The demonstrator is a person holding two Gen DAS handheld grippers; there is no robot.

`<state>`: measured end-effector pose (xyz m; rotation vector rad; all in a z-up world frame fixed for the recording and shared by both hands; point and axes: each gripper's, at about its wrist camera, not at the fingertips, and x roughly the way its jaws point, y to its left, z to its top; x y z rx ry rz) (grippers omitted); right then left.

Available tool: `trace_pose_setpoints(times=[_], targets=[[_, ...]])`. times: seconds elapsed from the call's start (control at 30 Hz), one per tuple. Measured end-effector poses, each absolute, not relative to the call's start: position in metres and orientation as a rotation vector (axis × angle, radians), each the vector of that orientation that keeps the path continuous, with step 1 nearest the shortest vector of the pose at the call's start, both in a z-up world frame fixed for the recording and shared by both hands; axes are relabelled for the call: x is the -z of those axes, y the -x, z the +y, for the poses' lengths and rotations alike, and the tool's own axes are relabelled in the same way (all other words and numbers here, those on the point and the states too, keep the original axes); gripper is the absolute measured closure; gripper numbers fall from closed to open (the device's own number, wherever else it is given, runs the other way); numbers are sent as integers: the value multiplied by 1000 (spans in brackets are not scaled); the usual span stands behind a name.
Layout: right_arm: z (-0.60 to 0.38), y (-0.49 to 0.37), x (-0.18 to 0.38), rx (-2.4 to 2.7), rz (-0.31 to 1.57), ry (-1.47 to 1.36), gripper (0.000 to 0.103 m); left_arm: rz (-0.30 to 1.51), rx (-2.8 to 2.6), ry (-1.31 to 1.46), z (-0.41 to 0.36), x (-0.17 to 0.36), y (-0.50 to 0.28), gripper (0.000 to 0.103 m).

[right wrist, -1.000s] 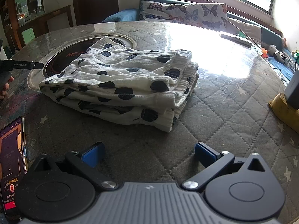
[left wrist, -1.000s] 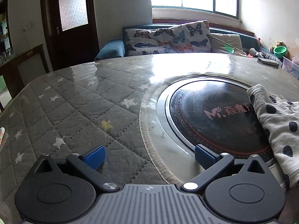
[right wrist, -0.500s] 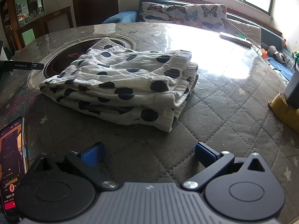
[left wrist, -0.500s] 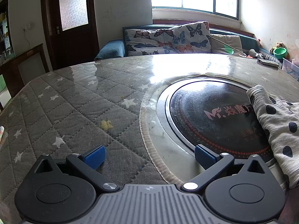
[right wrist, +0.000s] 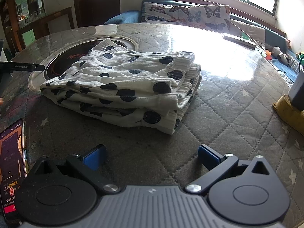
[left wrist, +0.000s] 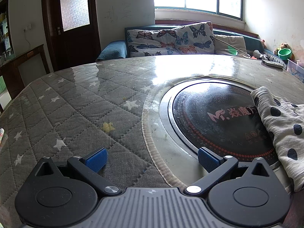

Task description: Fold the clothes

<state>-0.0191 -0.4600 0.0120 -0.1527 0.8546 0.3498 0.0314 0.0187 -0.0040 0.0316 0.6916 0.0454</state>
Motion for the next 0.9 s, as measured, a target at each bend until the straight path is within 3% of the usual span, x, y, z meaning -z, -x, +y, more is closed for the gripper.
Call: trace_pose_setpoints(times=[0.9], targets=[[-462,19,-12,-357,853,155,0,692,-47,-30,18,4,-31,0]])
